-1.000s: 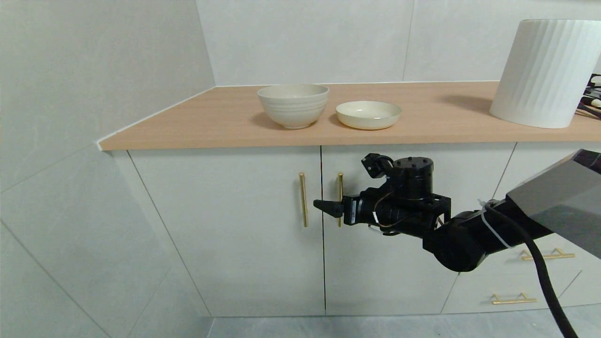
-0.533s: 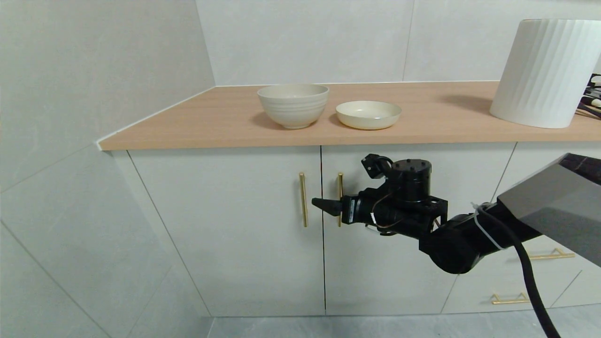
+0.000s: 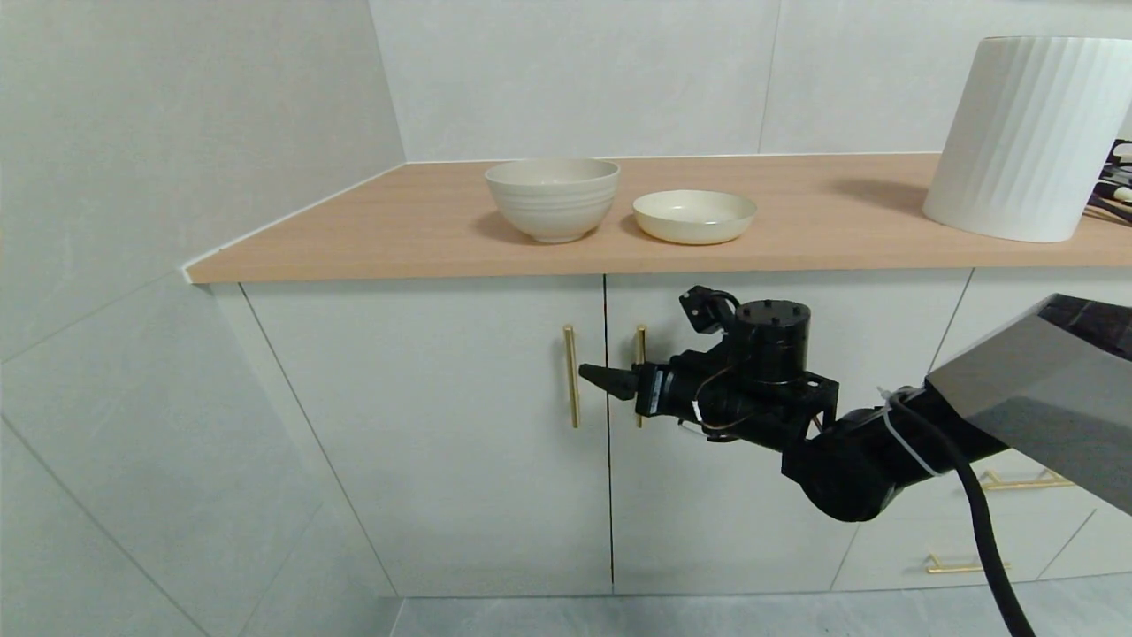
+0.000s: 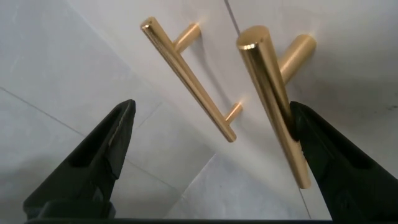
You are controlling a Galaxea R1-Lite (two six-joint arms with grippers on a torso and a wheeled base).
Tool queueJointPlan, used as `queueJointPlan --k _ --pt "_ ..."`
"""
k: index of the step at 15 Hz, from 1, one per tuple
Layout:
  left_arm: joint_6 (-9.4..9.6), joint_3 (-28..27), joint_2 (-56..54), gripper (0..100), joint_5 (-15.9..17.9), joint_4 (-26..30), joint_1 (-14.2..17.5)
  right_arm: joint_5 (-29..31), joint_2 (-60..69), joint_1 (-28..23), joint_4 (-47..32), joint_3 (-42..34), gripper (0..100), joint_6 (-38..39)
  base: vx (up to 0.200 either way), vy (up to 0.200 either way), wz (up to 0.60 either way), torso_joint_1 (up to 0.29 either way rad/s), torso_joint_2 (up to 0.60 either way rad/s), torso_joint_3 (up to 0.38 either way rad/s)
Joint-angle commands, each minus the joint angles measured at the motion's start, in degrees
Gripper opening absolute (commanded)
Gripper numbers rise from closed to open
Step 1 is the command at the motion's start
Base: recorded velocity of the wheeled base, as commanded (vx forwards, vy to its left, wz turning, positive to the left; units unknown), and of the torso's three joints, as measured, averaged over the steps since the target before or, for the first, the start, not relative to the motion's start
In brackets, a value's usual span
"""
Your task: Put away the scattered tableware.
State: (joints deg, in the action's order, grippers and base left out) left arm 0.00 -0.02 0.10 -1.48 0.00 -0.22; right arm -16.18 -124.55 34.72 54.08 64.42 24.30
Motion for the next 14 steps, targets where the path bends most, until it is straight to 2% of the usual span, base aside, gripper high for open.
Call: queueJointPlan --k 1,5,10,12,14 --pt "0.0 0.0 0.0 100 0.0 0.0 0.0 -0.3 1.2 0.2 0.1 -0.9 100 0.0 0.0 0.0 0.0 0.0 0.0 0.0" --pt "0.0 0.0 0.0 100 0.0 0.0 0.0 -7.2 4.4 0.2 0.0 -4.9 100 0.2 0.0 0.0 0.0 0.0 0.0 0.0" --pt "0.0 0.0 0.0 100 0.0 0.0 0.0 -8.7 6.3 0.2 -0.4 -7.2 100 0.3 0.0 0.0 0.0 0.0 0.0 0.0" --pt "0.0 0.0 0.1 100 0.0 0.0 0.0 -14.1 8.2 0.1 -0.4 -9.7 100 0.9 0.0 0.0 0.0 0.0 0.0 0.0" --pt "0.0 0.0 0.0 100 0.0 0.0 0.0 -16.7 9.7 0.1 -0.4 -11.8 100 0.9 0.0 0.0 0.0 0.0 0.0 0.0"
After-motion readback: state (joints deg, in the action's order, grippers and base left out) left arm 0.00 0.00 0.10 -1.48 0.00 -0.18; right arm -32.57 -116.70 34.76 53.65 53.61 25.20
